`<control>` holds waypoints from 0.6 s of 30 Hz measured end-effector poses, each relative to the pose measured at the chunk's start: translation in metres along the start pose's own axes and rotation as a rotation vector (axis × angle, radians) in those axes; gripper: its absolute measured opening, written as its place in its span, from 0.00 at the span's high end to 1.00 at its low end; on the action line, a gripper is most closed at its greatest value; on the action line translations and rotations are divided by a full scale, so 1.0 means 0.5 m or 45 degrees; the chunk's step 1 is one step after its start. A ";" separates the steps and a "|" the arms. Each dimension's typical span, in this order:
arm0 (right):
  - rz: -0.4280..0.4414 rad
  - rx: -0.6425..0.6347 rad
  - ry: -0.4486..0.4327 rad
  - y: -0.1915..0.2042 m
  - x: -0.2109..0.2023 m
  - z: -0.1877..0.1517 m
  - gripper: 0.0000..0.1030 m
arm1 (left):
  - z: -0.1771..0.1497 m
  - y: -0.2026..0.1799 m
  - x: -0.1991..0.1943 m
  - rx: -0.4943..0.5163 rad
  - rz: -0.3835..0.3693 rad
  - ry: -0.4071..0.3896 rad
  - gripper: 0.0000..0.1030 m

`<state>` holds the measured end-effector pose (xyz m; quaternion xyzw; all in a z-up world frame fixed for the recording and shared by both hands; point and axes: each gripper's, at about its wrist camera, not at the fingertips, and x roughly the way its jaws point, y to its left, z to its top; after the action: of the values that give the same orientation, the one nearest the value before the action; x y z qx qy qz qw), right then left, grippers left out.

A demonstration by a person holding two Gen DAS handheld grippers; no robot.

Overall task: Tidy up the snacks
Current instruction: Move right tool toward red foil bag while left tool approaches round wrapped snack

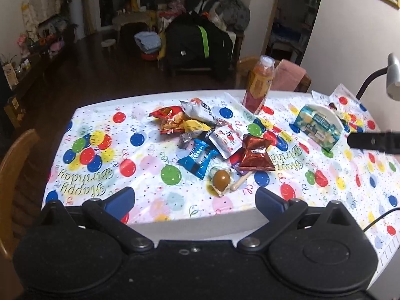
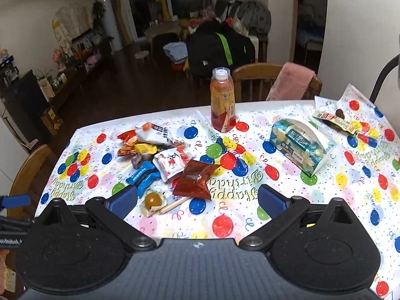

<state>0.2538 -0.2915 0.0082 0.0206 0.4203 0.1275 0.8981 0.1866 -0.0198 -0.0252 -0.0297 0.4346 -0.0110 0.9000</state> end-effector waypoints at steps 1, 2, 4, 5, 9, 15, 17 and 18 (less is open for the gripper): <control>0.013 0.001 0.022 -0.005 0.018 0.012 0.00 | 0.008 -0.002 0.012 0.002 -0.010 0.011 0.01; 0.020 0.001 0.041 -0.009 0.033 0.021 0.00 | 0.016 -0.005 0.026 0.002 -0.022 0.026 0.01; 0.023 -0.002 0.084 -0.015 0.069 0.042 0.00 | 0.038 -0.007 0.060 -0.006 -0.057 0.070 0.02; 0.029 -0.008 0.109 -0.018 0.090 0.053 0.00 | 0.047 -0.010 0.075 -0.011 -0.071 0.086 0.03; 0.008 -0.022 0.188 -0.028 0.169 0.082 0.00 | 0.079 -0.020 0.147 -0.005 -0.071 0.130 0.03; 0.008 -0.032 0.312 -0.038 0.289 0.086 0.00 | 0.093 -0.039 0.241 0.005 -0.052 0.224 0.08; 0.015 -0.032 0.344 -0.039 0.318 0.084 0.00 | 0.094 -0.047 0.269 0.011 -0.047 0.259 0.10; 0.017 -0.027 0.357 -0.039 0.332 0.084 0.00 | 0.093 -0.050 0.283 0.012 -0.053 0.276 0.11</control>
<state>0.3918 -0.2665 -0.0918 -0.0040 0.5402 0.1397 0.8299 0.3112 -0.0493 -0.1053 -0.0332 0.5287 -0.0348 0.8475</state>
